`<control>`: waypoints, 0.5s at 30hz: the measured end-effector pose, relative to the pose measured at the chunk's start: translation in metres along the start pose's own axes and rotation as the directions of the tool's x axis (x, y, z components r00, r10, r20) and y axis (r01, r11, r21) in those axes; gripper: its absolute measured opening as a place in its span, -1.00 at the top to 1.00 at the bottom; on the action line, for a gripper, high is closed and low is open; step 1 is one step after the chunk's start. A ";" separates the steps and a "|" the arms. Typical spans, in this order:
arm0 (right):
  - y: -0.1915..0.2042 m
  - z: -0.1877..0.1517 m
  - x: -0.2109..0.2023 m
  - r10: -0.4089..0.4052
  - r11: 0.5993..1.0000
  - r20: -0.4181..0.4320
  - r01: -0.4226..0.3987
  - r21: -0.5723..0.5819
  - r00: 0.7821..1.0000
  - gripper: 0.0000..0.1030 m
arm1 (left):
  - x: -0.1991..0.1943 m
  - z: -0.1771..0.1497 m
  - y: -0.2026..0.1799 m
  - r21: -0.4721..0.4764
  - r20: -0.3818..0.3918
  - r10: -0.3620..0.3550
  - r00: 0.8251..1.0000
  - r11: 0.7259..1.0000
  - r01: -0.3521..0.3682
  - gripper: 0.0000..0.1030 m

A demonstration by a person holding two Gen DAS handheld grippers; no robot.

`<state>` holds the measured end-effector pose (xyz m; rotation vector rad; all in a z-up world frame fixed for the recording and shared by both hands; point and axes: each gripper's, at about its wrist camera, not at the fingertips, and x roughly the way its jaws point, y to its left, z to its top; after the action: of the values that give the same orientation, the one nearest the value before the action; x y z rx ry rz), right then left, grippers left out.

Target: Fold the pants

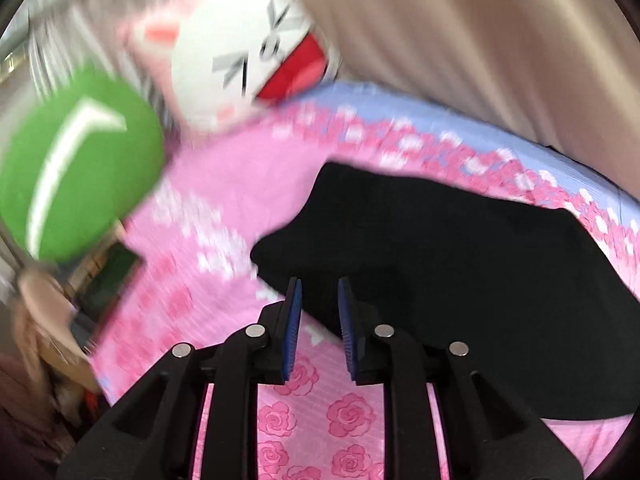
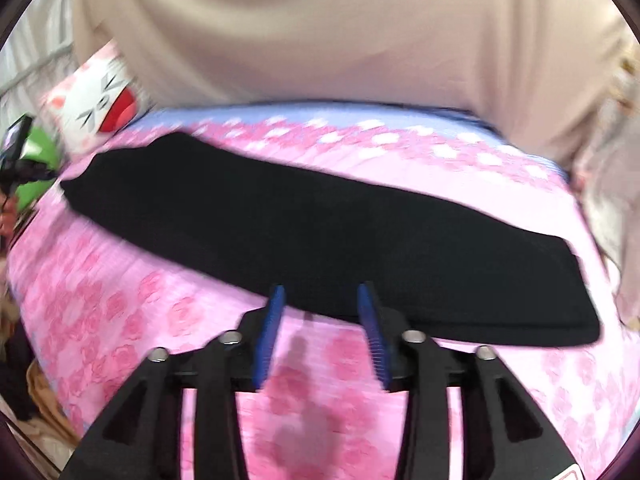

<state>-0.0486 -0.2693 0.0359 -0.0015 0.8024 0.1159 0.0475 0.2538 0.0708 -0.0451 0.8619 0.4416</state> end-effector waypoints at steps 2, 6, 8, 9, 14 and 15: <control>-0.024 -0.002 -0.009 -0.076 0.995 0.006 0.076 0.060 0.997 0.08 | -0.012 0.005 -0.019 0.025 0.042 -0.032 0.999 0.999 0.031 0.63; -0.077 -0.008 -0.019 -0.146 0.963 0.011 0.139 0.229 0.989 0.08 | 0.007 0.019 -0.072 0.082 -0.017 -0.149 0.989 0.985 0.150 0.56; -0.089 -0.013 -0.019 -0.161 0.948 0.011 0.151 0.281 0.987 0.08 | 0.034 0.026 -0.100 0.098 -0.097 -0.173 0.980 0.978 0.182 0.56; -0.090 -0.014 -0.018 -0.147 0.946 0.013 0.137 0.293 0.989 0.08 | 0.047 0.028 -0.108 0.095 -0.135 -0.181 0.974 0.976 0.194 0.55; -0.069 -0.017 -0.006 -0.101 0.962 0.019 0.092 0.258 0.995 0.08 | 0.111 0.037 -0.133 0.143 -0.216 -0.059 0.975 0.985 0.091 0.54; -0.063 -0.018 -0.004 -0.094 0.965 0.012 0.088 0.248 0.996 0.08 | 0.121 0.042 -0.134 0.143 -0.213 -0.036 0.976 0.988 0.067 0.53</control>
<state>-0.0581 -0.3333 0.0232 0.1990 0.7877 -0.0718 0.1995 0.1839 -0.0099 0.0241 1.0975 0.3259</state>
